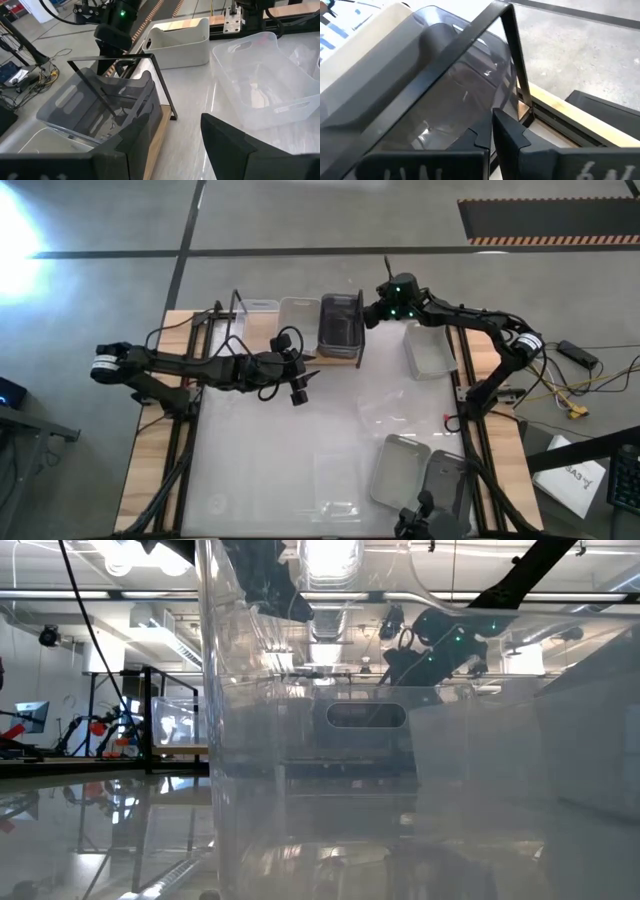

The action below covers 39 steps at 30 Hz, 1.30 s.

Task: Stack baskets on shelf by color
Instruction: Adjust the stacked black bins on the shelf, then stack the bottom transparent bin on top of the transparent bin on the shelf

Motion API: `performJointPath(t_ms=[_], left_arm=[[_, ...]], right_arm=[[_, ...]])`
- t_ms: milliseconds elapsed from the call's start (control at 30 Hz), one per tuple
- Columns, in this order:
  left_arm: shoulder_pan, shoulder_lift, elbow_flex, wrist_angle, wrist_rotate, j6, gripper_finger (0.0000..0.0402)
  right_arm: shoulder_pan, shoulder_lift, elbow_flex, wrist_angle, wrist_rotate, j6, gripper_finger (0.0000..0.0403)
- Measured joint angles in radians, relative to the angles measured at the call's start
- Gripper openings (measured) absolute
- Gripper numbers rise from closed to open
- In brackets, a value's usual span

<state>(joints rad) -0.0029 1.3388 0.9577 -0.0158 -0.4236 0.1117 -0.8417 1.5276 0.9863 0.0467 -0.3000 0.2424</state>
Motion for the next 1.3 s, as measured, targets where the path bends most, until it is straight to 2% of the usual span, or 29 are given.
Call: performJointPath(t_ms=[267,400,467,533,600,667,767,867,1000,1100,1167,1300], left_arm=[[0.001,0.000,0.000,0.001,0.000,0.000,0.0160],[-0.004,0.000,0.000,0.000,-0.001,0.000,0.0160],[-0.012,-0.005,0.000,-0.002,-0.001,0.000,0.0160],[-0.035,-0.014,0.000,-0.002,-0.004,0.009,0.0160],[-0.074,-0.024,0.004,-0.012,-0.004,0.044,0.0160],[-0.116,-0.026,0.006,-0.012,-0.004,0.077,0.0160],[-0.173,-0.026,0.006,-0.009,-0.007,0.078,0.0160],[-0.235,-0.016,0.008,0.001,-0.060,0.053,0.0160],[-0.341,0.023,0.052,0.017,-0.152,0.051,0.0160],[-0.398,0.075,0.115,0.054,-0.160,0.021,0.0160],[-0.414,0.120,0.142,0.059,-0.103,-0.071,0.0160],[-0.411,0.223,0.196,0.069,0.143,-0.302,0.0160]], right_arm=[[-0.009,-0.008,0.000,0.006,-0.015,-0.016,0.0009],[-0.022,-0.063,0.000,-0.038,-0.006,-0.042,0.0009],[-0.021,-0.115,0.000,-0.106,0.047,-0.083,0.0009],[-0.006,-0.179,-0.008,-0.181,0.149,-0.129,0.0009],[0.020,-0.255,-0.040,-0.232,0.254,-0.154,0.0009],[0.057,-0.334,-0.096,-0.243,0.311,-0.156,0.0009],[0.143,-0.459,-0.212,-0.216,0.318,-0.127,0.0009],[0.260,-0.586,-0.347,-0.164,0.327,-0.047,0.0009],[0.467,-0.728,-0.498,-0.074,0.326,0.081,0.0009],[0.632,-0.802,-0.580,-0.012,0.376,0.153,0.0009],[0.748,-0.834,-0.619,0.028,0.466,0.182,0.0009],[0.947,-0.865,-0.662,0.072,0.675,0.222,0.0009]])
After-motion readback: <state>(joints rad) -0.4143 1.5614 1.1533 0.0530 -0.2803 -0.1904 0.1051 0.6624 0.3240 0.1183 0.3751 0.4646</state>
